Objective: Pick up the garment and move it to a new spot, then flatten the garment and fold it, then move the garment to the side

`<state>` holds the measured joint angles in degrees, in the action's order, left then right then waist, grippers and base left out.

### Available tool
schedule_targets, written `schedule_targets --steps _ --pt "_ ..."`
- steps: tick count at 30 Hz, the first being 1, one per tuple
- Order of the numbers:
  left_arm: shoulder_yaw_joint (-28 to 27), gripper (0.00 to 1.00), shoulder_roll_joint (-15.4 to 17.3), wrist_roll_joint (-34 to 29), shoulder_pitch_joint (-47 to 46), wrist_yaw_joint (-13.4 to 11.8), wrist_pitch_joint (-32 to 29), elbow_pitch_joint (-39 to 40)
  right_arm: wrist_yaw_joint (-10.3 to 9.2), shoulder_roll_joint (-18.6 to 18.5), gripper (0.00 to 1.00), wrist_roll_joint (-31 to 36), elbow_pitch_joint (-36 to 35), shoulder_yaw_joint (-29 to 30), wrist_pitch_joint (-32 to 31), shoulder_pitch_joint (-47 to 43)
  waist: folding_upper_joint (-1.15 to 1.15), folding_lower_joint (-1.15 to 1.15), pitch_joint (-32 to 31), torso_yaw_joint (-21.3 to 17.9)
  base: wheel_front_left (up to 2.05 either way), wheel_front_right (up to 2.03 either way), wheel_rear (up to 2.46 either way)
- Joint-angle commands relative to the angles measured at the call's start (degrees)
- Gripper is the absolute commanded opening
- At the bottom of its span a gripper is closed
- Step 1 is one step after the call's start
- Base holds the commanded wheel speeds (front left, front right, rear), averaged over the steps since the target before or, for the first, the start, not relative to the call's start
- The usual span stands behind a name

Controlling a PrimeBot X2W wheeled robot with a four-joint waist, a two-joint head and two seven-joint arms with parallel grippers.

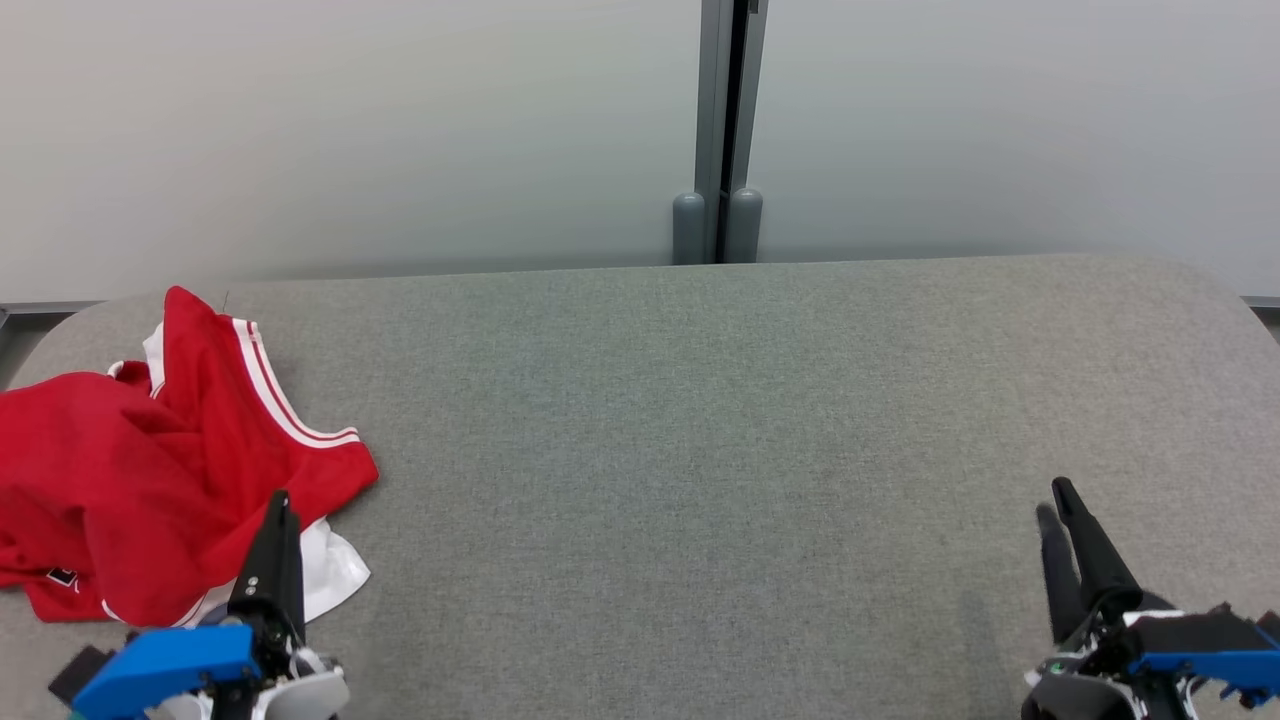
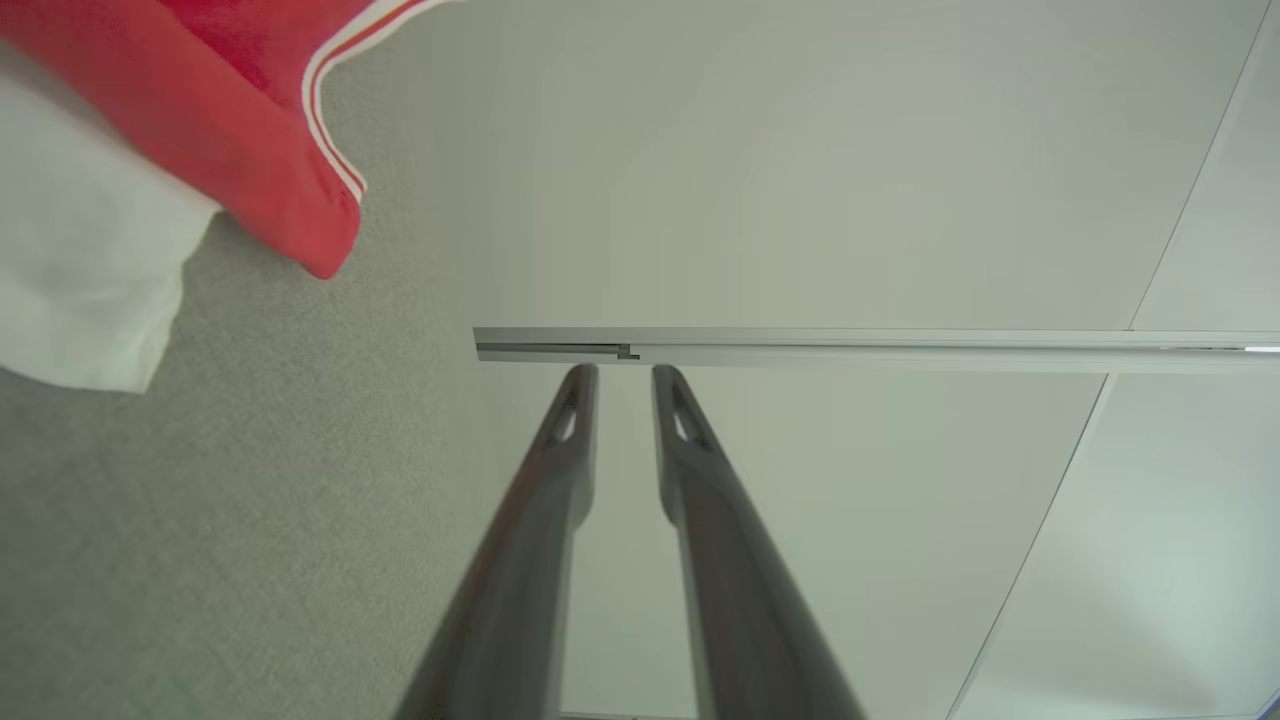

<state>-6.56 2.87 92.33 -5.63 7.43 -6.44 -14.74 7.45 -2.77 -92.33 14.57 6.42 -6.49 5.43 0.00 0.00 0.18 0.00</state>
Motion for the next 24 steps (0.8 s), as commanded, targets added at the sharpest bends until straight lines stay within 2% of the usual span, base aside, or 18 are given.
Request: schedule_targets --steps 1,2,6,9,24 --pt "0.1 1.0 -0.1 -0.2 1.0 0.0 0.2 -0.7 -0.08 0.2 1.0 0.2 0.8 -0.2 0.2 -0.6 0.0 0.0 0.0 0.0 0.0 0.0 0.0" --pt "1.3 1.0 -0.1 -7.1 0.5 0.0 3.1 0.4 -0.05 0.2 1.0 5.8 -0.1 -1.8 3.1 -0.4 0.0 0.0 0.1 0.1 0.0 0.0 0.0" --pt "1.3 1.0 -0.1 -7.1 0.5 0.0 3.1 0.4 -0.05 0.2 1.0 5.8 -0.1 -1.8 3.1 -0.4 0.0 0.0 0.1 0.1 0.0 0.0 0.0" --pt "1.8 1.0 0.0 -11.7 0.2 -0.4 4.2 0.9 -0.05 0.1 1.0 9.5 -0.8 -2.3 4.2 -0.4 0.0 0.0 0.1 0.1 0.0 0.0 0.0" --pt "3.9 1.0 0.0 -27.1 -0.2 -2.1 7.6 2.2 -0.01 0.1 1.0 21.9 -3.2 -3.7 7.6 -0.5 0.0 0.0 0.2 0.3 0.0 0.0 0.0"
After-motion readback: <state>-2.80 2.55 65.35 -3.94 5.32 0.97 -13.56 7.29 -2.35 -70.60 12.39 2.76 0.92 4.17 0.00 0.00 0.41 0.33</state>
